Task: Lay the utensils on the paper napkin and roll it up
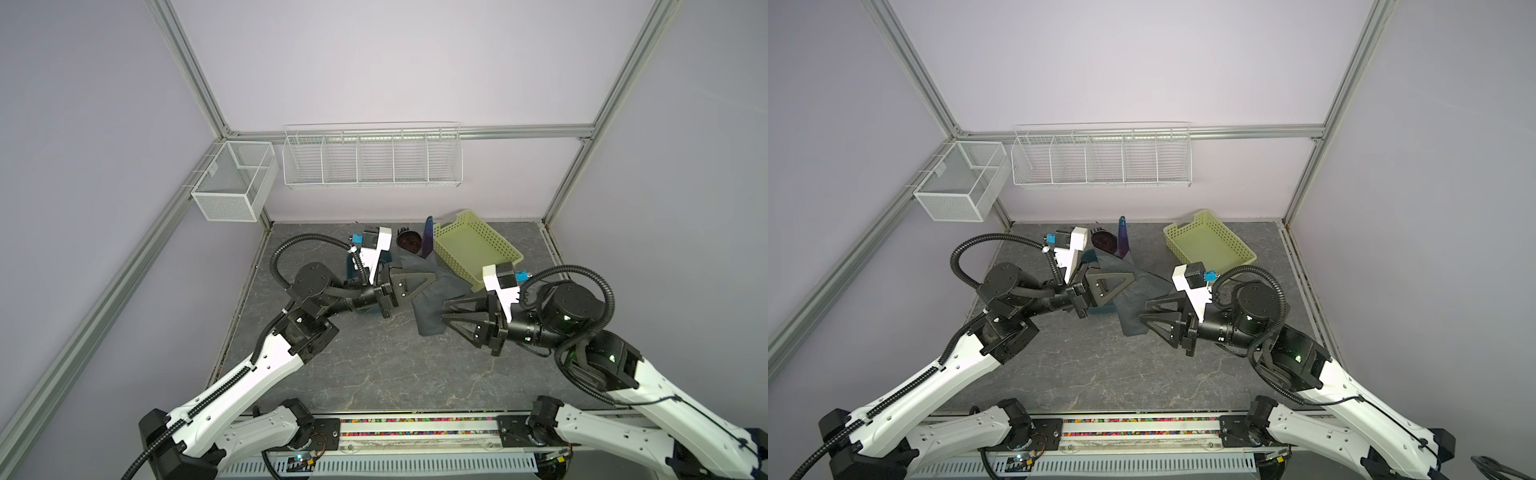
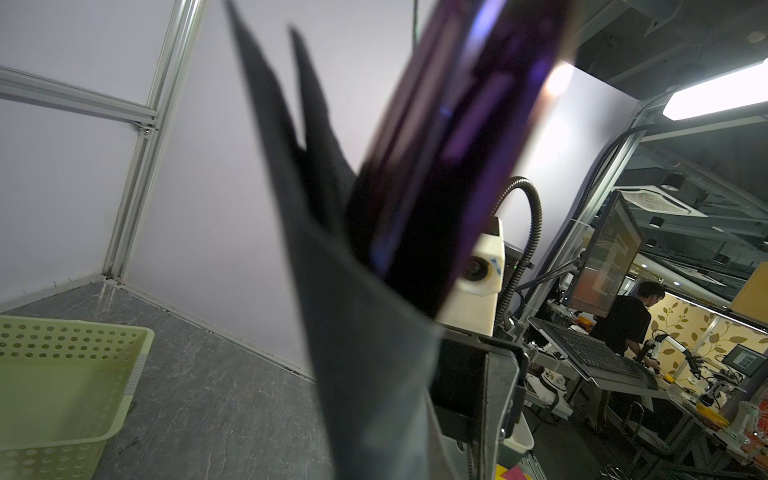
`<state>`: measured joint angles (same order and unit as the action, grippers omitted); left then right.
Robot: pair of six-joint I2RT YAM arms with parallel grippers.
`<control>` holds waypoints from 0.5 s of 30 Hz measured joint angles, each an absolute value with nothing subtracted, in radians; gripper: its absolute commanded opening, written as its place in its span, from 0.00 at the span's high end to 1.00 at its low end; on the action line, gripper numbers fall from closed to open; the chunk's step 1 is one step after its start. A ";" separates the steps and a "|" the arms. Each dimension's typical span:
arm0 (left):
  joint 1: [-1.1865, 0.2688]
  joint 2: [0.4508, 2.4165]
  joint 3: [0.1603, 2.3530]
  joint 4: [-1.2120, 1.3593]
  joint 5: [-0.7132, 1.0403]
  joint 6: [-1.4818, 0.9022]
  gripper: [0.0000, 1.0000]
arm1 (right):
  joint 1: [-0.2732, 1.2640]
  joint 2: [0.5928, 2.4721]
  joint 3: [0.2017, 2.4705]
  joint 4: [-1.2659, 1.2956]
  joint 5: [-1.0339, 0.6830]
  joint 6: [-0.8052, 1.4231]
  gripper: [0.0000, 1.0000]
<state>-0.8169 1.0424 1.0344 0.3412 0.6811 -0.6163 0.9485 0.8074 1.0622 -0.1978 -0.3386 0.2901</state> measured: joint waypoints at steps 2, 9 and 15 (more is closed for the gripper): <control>-0.817 1.043 1.034 0.344 0.682 -0.617 1.00 | 0.949 0.810 1.062 -0.198 -0.334 0.287 0.58; -0.817 1.048 1.034 0.367 0.690 -0.635 1.00 | 0.949 0.839 1.062 -0.205 -0.330 0.284 0.56; -0.817 1.056 1.034 0.384 0.700 -0.650 1.00 | 0.949 0.861 1.067 -0.202 -0.338 0.284 0.55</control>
<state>-0.8165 1.0565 1.0344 0.3843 0.7002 -0.6502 0.9485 0.8612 1.0672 -0.2016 -0.3382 0.2836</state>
